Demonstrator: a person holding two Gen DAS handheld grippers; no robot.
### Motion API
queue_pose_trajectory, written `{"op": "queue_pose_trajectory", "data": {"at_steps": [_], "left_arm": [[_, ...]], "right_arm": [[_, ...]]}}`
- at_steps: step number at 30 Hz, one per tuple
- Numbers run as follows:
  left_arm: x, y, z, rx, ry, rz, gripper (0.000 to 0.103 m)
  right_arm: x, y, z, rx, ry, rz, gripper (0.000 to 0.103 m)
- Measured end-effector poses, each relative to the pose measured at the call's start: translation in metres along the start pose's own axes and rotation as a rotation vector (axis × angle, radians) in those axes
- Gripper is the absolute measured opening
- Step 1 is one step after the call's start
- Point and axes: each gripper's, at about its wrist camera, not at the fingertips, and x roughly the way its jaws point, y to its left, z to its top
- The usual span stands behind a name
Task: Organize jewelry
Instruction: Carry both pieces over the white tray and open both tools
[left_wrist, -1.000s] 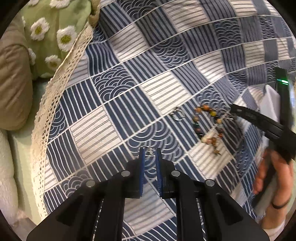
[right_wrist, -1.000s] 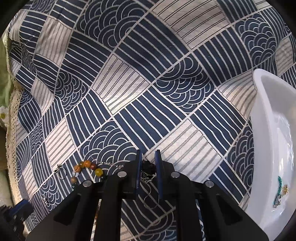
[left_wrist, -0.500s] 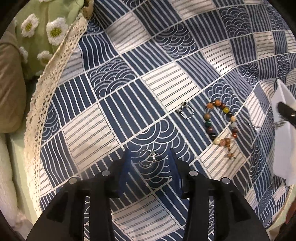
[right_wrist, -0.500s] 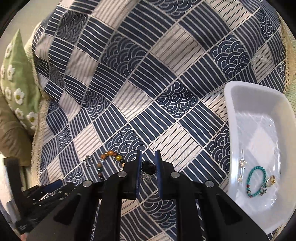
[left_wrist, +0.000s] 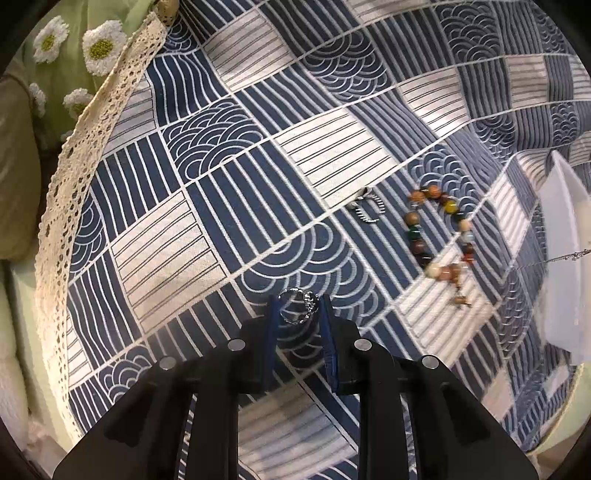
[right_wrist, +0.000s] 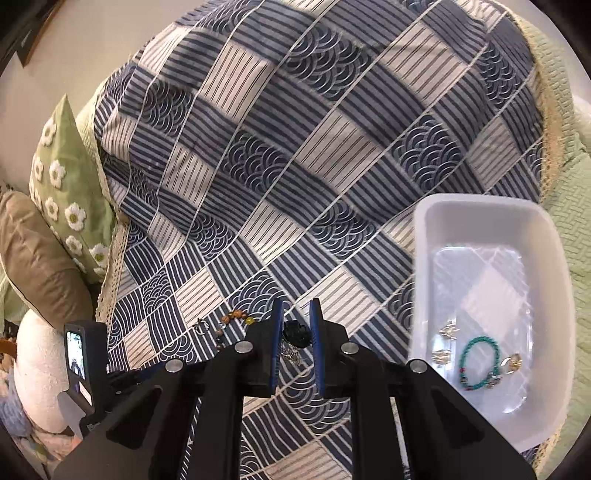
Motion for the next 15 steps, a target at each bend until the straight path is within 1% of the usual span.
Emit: {"op": "queue_pose_trajectory", "data": {"at_steps": [2,3,5,7,9,11,13,15], "left_arm": [[-0.019,-0.005,-0.004,0.016,-0.034,-0.019,0.020],[-0.033,-0.014,-0.006,0.040,-0.063,-0.040,0.020],[-0.052,-0.033,-0.009,0.070,-0.100,-0.082,0.020],[-0.071,-0.058,-0.011,0.122,-0.128,-0.127,0.020],[-0.085,-0.091,-0.010,0.176,-0.151,-0.158,0.020],[-0.097,-0.128,-0.007,0.239,-0.171,-0.204,0.020],[-0.101,-0.163,-0.002,0.289,-0.175,-0.249,0.020],[-0.097,-0.198,0.003,0.332,-0.171,-0.278,0.020]], "right_arm": [[-0.009,-0.012,-0.001,0.009,-0.003,-0.009,0.015],[-0.014,-0.020,-0.002,0.018,-0.006,-0.014,0.015],[-0.027,-0.042,-0.003,0.039,-0.014,-0.048,0.015],[-0.037,-0.065,-0.005,0.064,-0.016,-0.081,0.015],[-0.048,-0.087,-0.006,0.089,-0.024,-0.103,0.015],[-0.059,-0.112,-0.007,0.109,-0.030,-0.138,0.015],[-0.068,-0.133,-0.008,0.132,-0.035,-0.158,0.015],[-0.071,-0.150,-0.012,0.160,-0.035,-0.155,0.015]]}}
